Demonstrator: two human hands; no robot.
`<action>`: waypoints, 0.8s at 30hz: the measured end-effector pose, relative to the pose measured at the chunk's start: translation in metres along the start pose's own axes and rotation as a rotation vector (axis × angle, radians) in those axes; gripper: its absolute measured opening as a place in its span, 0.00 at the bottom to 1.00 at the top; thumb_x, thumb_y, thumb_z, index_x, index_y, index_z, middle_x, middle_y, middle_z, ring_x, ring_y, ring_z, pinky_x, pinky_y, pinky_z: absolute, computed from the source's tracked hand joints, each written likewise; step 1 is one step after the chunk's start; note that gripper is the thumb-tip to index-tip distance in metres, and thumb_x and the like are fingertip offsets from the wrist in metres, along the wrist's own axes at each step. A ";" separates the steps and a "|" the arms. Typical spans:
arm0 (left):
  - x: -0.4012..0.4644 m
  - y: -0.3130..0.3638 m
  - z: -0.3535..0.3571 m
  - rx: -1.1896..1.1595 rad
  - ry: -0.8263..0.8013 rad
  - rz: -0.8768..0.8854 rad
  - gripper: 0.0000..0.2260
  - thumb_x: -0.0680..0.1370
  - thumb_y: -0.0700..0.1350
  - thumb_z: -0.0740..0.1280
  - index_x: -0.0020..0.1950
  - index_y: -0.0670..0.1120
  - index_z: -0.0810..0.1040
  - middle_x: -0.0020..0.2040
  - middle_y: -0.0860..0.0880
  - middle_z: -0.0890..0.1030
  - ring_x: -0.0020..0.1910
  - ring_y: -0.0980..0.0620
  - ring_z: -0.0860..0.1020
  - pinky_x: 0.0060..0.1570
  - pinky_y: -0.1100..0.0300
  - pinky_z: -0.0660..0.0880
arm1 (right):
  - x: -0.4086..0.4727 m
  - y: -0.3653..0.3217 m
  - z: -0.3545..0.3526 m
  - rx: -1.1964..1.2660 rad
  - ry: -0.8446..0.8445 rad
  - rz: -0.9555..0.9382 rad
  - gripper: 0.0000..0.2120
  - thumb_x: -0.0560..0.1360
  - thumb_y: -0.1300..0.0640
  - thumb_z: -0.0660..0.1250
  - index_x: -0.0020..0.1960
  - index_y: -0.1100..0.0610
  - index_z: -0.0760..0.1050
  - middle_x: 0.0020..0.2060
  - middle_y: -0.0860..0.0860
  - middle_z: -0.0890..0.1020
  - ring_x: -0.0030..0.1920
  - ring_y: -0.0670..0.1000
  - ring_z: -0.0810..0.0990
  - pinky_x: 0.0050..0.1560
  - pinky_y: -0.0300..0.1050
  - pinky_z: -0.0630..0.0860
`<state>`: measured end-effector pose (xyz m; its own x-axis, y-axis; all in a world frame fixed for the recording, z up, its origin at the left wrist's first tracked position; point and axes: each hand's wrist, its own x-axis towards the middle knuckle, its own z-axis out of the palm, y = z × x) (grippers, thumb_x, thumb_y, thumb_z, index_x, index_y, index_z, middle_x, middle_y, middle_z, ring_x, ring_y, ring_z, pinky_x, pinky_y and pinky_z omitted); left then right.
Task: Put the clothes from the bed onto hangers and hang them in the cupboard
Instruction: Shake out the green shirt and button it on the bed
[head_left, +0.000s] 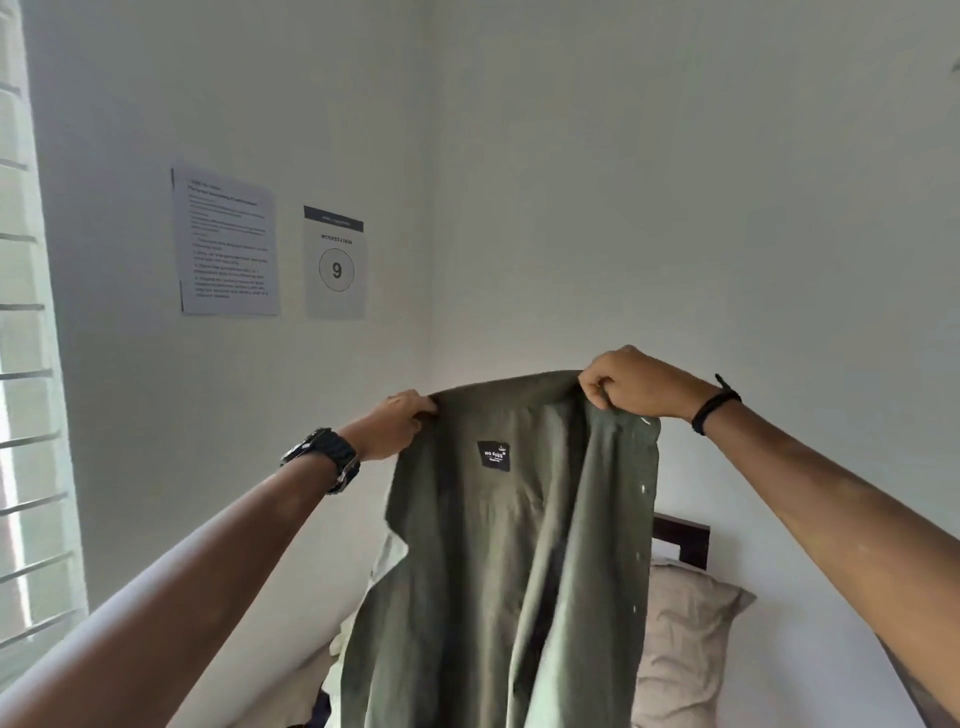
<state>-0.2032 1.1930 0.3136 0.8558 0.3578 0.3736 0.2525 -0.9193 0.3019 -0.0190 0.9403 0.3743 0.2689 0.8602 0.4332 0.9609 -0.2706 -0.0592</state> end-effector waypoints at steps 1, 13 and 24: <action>-0.004 0.001 0.007 -0.022 -0.013 -0.011 0.22 0.78 0.32 0.60 0.72 0.42 0.65 0.62 0.41 0.70 0.56 0.45 0.72 0.49 0.56 0.74 | 0.001 -0.003 0.000 -0.091 -0.034 0.033 0.16 0.67 0.71 0.53 0.32 0.54 0.72 0.37 0.54 0.77 0.38 0.53 0.74 0.42 0.45 0.70; -0.012 0.057 0.016 0.064 -0.053 -0.240 0.12 0.76 0.33 0.56 0.50 0.36 0.80 0.46 0.39 0.83 0.47 0.42 0.82 0.42 0.57 0.78 | -0.028 -0.022 -0.023 -0.351 -0.064 0.494 0.10 0.75 0.68 0.54 0.37 0.60 0.67 0.43 0.61 0.79 0.45 0.62 0.82 0.33 0.42 0.72; -0.008 0.124 -0.018 -0.546 -0.150 -0.222 0.03 0.74 0.31 0.68 0.47 0.33 0.78 0.33 0.46 0.83 0.36 0.52 0.81 0.55 0.54 0.79 | -0.097 -0.003 -0.064 0.570 -0.337 0.527 0.12 0.75 0.72 0.58 0.56 0.64 0.75 0.53 0.58 0.80 0.59 0.53 0.78 0.36 0.38 0.78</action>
<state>-0.1866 1.0788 0.3640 0.8735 0.4679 0.1344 0.1984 -0.5943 0.7794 -0.0526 0.8299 0.3899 0.6100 0.7898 -0.0640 0.5662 -0.4909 -0.6621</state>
